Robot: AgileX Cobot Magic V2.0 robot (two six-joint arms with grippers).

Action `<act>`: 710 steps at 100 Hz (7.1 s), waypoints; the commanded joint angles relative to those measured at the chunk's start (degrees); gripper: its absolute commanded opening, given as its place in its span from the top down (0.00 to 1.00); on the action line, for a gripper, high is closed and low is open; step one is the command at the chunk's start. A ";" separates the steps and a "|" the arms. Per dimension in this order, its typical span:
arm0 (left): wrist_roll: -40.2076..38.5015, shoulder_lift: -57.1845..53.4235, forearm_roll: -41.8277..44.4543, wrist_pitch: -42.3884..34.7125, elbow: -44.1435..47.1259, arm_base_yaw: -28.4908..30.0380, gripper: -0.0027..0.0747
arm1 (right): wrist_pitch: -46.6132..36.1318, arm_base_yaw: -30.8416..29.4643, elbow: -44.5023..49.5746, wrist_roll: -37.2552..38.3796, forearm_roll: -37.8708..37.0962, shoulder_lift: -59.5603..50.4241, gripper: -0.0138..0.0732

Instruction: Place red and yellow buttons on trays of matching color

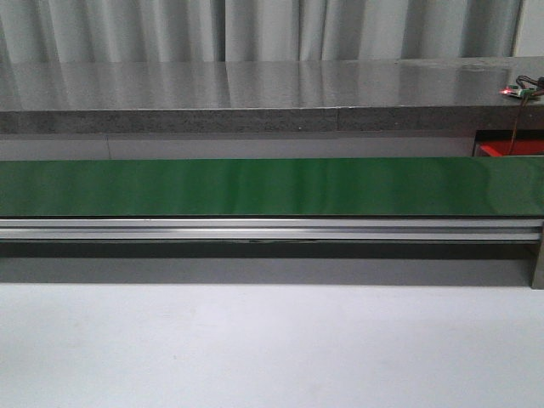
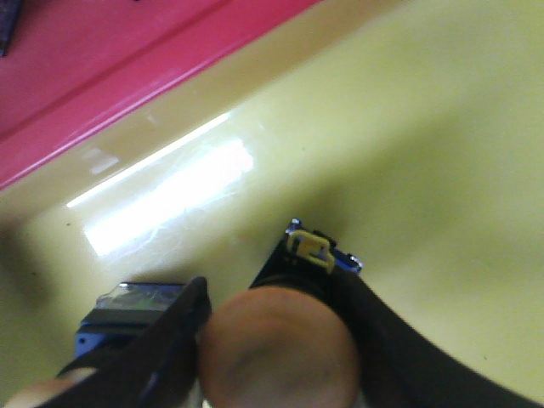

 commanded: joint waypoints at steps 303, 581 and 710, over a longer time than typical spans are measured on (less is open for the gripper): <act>-16.37 12.36 13.96 -2.82 -1.78 20.42 0.26 | 5.29 28.09 8.27 -4.89 5.08 -42.38 0.93; -0.91 28.79 7.97 -9.30 -14.60 21.46 0.81 | 5.29 28.09 8.27 -4.89 5.08 -42.38 0.93; -0.91 31.05 2.05 -0.02 -15.28 2.00 0.27 | 5.29 28.09 8.27 -4.89 5.08 -42.38 0.93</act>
